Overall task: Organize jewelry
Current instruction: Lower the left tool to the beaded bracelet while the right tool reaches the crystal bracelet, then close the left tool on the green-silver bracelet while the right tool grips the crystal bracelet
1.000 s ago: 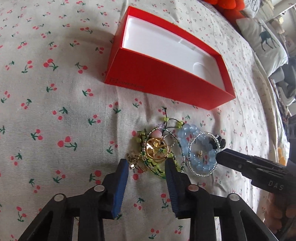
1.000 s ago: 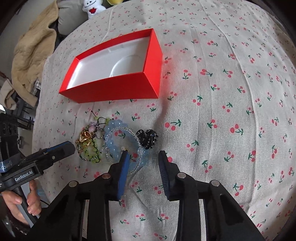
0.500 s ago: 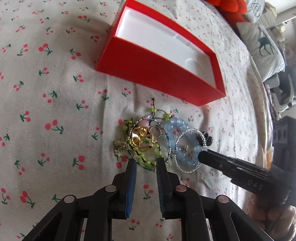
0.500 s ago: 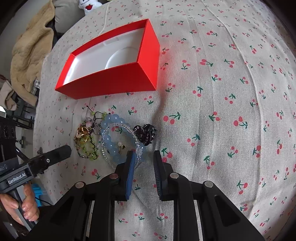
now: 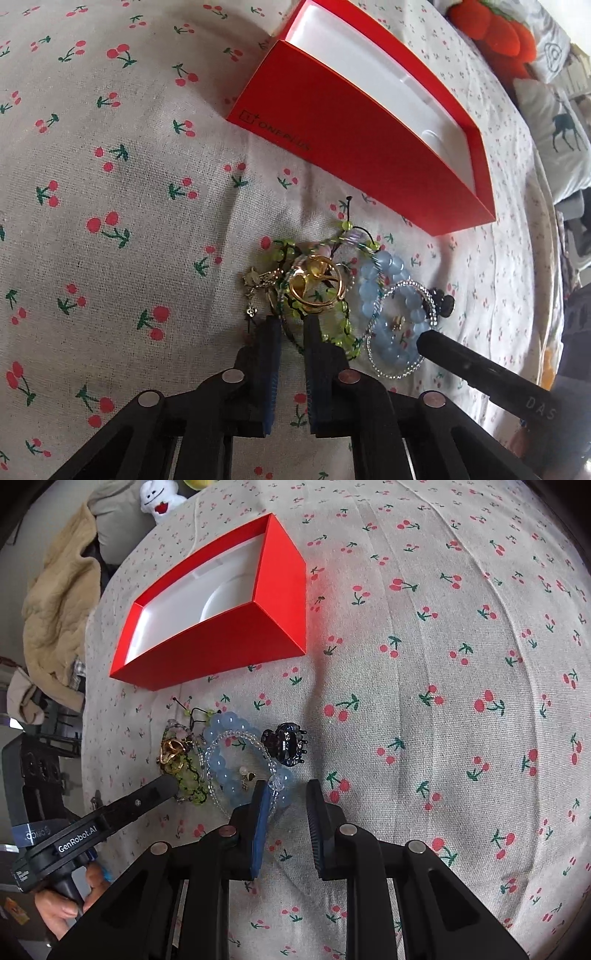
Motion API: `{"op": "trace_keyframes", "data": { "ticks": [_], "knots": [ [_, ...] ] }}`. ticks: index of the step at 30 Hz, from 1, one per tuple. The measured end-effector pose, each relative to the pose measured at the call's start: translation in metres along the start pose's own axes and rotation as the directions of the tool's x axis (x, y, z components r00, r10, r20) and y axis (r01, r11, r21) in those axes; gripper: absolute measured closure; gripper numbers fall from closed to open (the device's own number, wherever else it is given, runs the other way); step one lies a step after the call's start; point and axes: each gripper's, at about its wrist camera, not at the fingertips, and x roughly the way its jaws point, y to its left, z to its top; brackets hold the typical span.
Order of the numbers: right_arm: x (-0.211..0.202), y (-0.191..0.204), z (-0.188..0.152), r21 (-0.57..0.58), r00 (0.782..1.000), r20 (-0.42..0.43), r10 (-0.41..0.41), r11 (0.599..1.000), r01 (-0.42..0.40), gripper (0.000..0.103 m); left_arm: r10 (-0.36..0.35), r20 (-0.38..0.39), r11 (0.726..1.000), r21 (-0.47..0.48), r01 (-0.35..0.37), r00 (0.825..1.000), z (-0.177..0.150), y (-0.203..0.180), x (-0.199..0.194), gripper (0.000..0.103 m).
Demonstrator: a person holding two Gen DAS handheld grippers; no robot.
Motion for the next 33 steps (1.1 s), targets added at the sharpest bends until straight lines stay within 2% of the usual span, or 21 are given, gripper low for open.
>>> {"op": "trace_keyframes", "data": {
  "ticks": [3,11,12,24,33],
  "knots": [
    [-0.002,0.002,0.0,-0.016,1.0,0.016,-0.005,1.0,0.005,0.092,0.01,0.009,1.0,0.02,-0.011,1.0,0.001,-0.001,-0.001,0.103],
    [-0.013,0.012,-0.003,-0.04,0.998,0.054,-0.012,0.999,0.014,0.093,0.005,0.052,0.996,0.086,-0.01,0.999,-0.007,-0.016,-0.023,0.103],
    [-0.016,0.013,-0.004,-0.043,0.998,0.059,-0.009,0.999,0.012,0.097,0.003,0.056,0.996,0.09,-0.008,0.998,-0.009,-0.017,-0.027,0.103],
    [-0.05,0.018,-0.025,-0.078,0.99,0.137,0.02,0.997,-0.009,0.097,-0.029,0.108,0.992,0.126,0.016,0.994,-0.024,-0.008,-0.066,0.103],
    [-0.072,0.041,-0.024,-0.115,0.976,0.211,0.057,0.993,-0.033,0.097,-0.042,0.199,0.986,0.168,0.009,0.979,-0.024,-0.016,-0.1,0.103]
  ]
}}
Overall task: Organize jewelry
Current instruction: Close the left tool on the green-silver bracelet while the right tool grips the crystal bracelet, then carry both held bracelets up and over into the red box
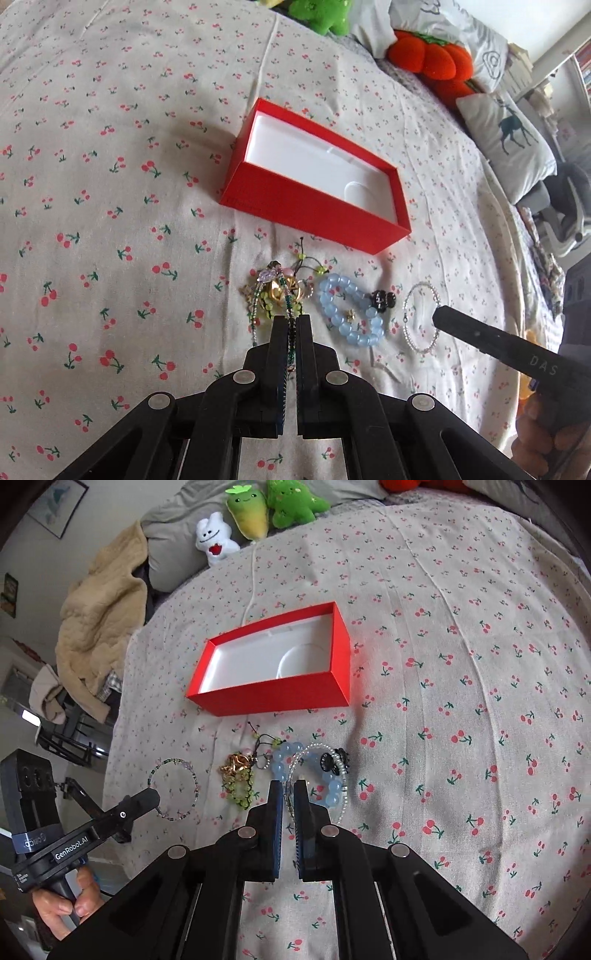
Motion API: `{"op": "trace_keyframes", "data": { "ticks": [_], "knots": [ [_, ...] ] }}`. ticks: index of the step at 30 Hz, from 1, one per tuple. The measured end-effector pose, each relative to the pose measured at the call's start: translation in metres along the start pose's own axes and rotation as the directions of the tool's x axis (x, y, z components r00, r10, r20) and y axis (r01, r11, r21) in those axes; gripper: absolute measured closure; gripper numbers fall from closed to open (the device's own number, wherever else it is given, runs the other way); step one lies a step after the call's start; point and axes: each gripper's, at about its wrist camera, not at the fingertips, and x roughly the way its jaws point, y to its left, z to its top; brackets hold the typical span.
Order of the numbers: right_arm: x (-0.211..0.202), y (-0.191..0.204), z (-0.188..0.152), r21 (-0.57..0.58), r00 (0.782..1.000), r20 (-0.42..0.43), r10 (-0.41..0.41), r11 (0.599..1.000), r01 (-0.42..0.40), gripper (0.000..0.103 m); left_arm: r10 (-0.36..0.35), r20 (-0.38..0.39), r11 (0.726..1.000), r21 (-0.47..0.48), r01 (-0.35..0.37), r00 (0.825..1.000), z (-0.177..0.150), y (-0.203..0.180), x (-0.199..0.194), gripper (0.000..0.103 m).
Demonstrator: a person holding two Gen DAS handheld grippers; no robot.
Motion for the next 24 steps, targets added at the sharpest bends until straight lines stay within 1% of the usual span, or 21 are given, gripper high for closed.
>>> {"op": "trace_keyframes", "data": {
  "ticks": [5,8,13,17,20,22,24],
  "knots": [
    [-0.005,0.014,0.017,0.002,0.998,0.06,0.024,1.0,-0.024,0.097,-0.012,0.048,1.0,0.015,0.011,0.999,0.021,-0.011,-0.006,0.103],
    [-0.006,0.022,0.031,0.003,0.995,0.097,0.028,1.0,-0.028,0.097,-0.032,0.076,0.999,0.012,0.031,0.997,0.036,-0.016,-0.002,0.103],
    [-0.003,0.034,0.052,0.004,0.988,0.156,0.024,1.0,-0.025,0.097,-0.094,0.114,0.995,-0.017,0.097,0.989,0.062,-0.021,0.009,0.103],
    [0.006,0.036,0.066,0.036,0.982,0.183,0.042,0.998,-0.05,0.097,-0.159,0.131,0.986,-0.037,0.165,0.979,0.078,-0.022,0.024,0.103],
    [0.017,0.038,0.077,0.055,0.98,0.193,0.048,0.997,-0.06,0.097,-0.196,0.136,0.978,-0.047,0.204,0.971,0.086,-0.021,0.038,0.103],
    [0.025,0.041,0.083,0.056,0.981,0.191,0.042,0.997,-0.053,0.097,-0.204,0.128,0.975,-0.059,0.212,0.971,0.09,-0.02,0.048,0.103],
    [0.032,0.044,0.088,0.05,0.981,0.188,0.04,0.997,-0.05,0.097,-0.195,0.122,0.976,-0.072,0.205,0.973,0.092,-0.017,0.056,0.103]
  ]
}}
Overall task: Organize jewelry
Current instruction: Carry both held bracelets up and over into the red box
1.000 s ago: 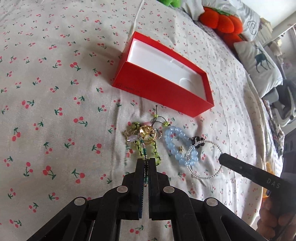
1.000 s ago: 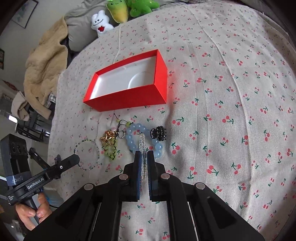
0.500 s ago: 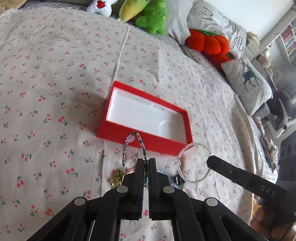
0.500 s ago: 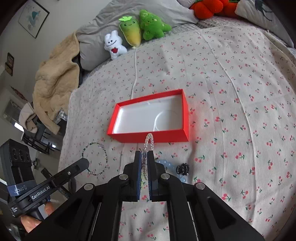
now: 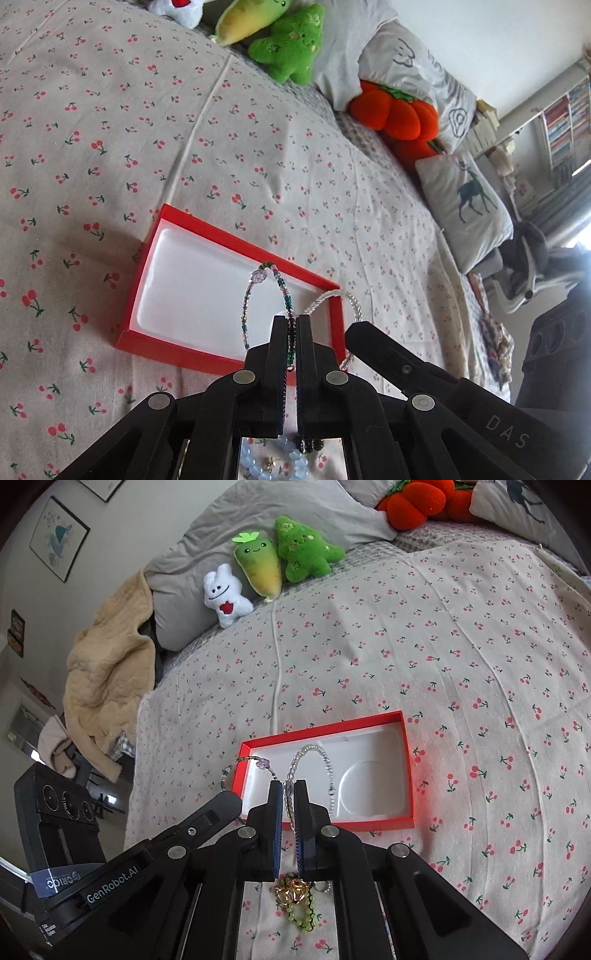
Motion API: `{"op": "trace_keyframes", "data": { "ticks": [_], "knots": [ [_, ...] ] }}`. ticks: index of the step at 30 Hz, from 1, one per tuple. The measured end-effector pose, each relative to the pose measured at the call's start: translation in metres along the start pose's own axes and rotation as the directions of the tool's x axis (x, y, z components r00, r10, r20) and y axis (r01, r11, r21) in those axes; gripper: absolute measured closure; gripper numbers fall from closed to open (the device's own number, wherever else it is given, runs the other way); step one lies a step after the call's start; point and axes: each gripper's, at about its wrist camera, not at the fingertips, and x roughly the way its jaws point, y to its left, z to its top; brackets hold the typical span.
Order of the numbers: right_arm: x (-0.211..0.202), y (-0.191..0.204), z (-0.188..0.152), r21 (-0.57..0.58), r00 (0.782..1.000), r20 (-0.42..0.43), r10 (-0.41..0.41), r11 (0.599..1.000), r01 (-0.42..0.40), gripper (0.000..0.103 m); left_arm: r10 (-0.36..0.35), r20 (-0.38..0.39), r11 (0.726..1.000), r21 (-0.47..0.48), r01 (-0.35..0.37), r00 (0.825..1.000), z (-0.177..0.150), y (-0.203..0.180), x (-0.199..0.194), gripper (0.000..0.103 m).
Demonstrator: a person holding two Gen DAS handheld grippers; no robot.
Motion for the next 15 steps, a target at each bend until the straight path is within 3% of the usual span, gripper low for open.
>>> {"op": "trace_keyframes", "data": {
  "ticks": [6,15],
  "knots": [
    [0.023,0.0,0.008,-0.017,1.0,-0.013,0.015,1.0,-0.015,0.097,0.079,-0.01,0.997,0.005,-0.079,0.997,0.003,0.015,0.016,0.103],
    [0.041,-0.03,0.004,-0.045,0.983,-0.05,-0.178,0.983,0.176,0.097,0.22,-0.02,0.976,0.015,-0.219,0.975,0.005,0.028,0.03,0.103]
  ]
}}
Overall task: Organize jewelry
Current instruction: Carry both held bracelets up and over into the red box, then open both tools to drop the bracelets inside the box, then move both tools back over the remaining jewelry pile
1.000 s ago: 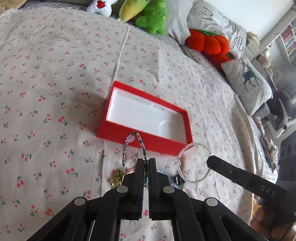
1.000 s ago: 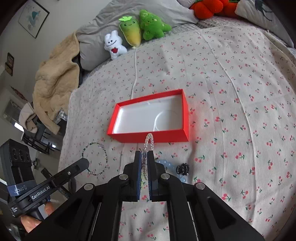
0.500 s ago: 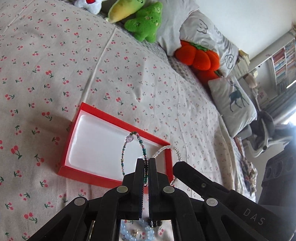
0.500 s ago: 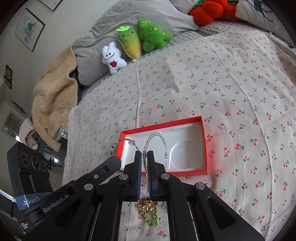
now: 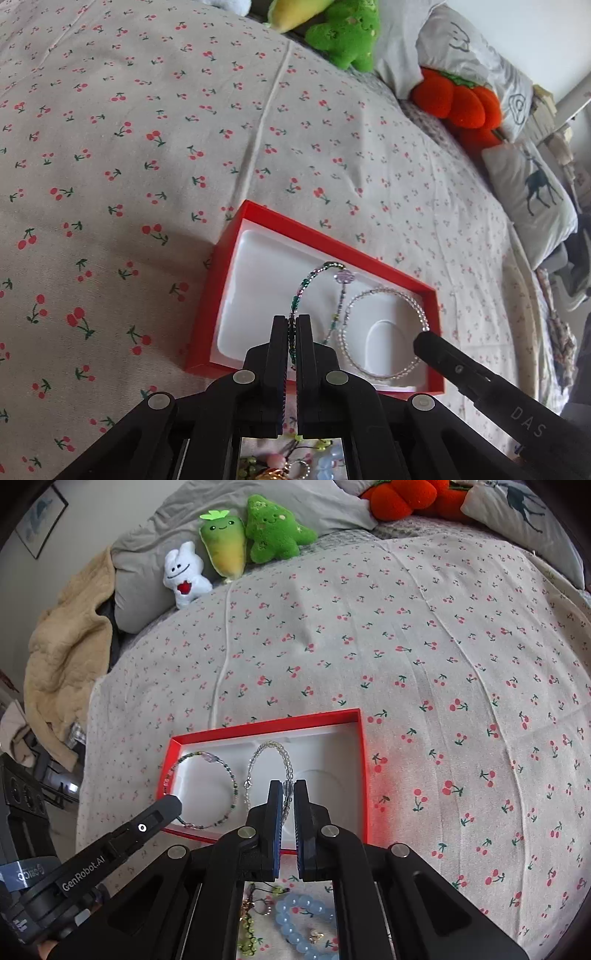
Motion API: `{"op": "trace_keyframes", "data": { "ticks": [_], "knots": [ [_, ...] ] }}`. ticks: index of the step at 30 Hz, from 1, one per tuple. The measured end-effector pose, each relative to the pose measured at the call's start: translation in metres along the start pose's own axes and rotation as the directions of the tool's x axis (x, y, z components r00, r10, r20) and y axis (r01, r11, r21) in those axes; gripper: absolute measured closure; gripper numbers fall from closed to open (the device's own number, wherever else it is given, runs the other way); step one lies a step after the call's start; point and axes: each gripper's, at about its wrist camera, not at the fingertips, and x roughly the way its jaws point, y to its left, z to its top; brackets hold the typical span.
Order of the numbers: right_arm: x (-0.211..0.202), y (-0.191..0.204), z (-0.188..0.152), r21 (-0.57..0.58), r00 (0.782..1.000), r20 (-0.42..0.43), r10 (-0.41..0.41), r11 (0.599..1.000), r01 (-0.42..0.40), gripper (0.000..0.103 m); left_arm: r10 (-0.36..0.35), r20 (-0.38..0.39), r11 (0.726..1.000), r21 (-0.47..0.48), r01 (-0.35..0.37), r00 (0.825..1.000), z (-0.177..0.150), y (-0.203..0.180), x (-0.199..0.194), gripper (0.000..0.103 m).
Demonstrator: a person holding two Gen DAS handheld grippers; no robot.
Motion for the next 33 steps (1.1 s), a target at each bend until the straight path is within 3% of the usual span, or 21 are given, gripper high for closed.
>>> {"op": "trace_keyframes", "data": {
  "ticks": [7,8,10,11,13,19,25,33],
  "knots": [
    [0.001,-0.003,-0.004,-0.036,0.999,-0.01,-0.04,0.999,0.04,0.095,0.059,-0.007,0.998,0.018,-0.059,0.998,-0.001,-0.001,0.003,0.1],
    [-0.001,-0.003,-0.003,-0.045,0.999,-0.009,-0.049,0.998,0.048,0.095,0.06,-0.007,0.998,0.022,-0.06,0.998,-0.001,-0.003,0.001,0.096],
    [-0.007,-0.002,-0.003,-0.055,0.998,-0.003,-0.059,0.997,0.058,0.092,0.056,0.001,0.998,0.029,-0.056,0.998,-0.001,-0.006,-0.007,0.073],
    [-0.011,-0.002,-0.004,-0.057,0.998,0.002,-0.057,0.997,0.057,0.089,0.058,0.008,0.998,0.036,-0.059,0.998,-0.002,-0.008,-0.011,0.07],
    [-0.02,-0.002,-0.004,-0.06,0.998,0.013,-0.059,0.996,0.06,0.074,0.069,0.02,0.996,0.061,-0.07,0.997,-0.004,-0.013,-0.02,0.058],
    [-0.043,-0.006,-0.012,-0.076,0.998,0.026,-0.063,0.995,0.065,0.052,0.107,0.022,0.988,0.108,-0.108,0.994,-0.014,-0.019,-0.041,0.033],
    [-0.054,-0.01,-0.029,-0.1,0.996,-0.004,-0.087,0.991,0.086,0.048,0.173,0.007,0.972,0.162,-0.172,0.985,-0.031,-0.018,-0.051,0.014],
    [-0.062,-0.016,-0.05,-0.086,0.992,-0.059,-0.112,0.991,0.106,0.046,0.241,-0.066,0.949,0.227,-0.221,0.968,-0.056,-0.012,-0.05,0.011]
  ]
}}
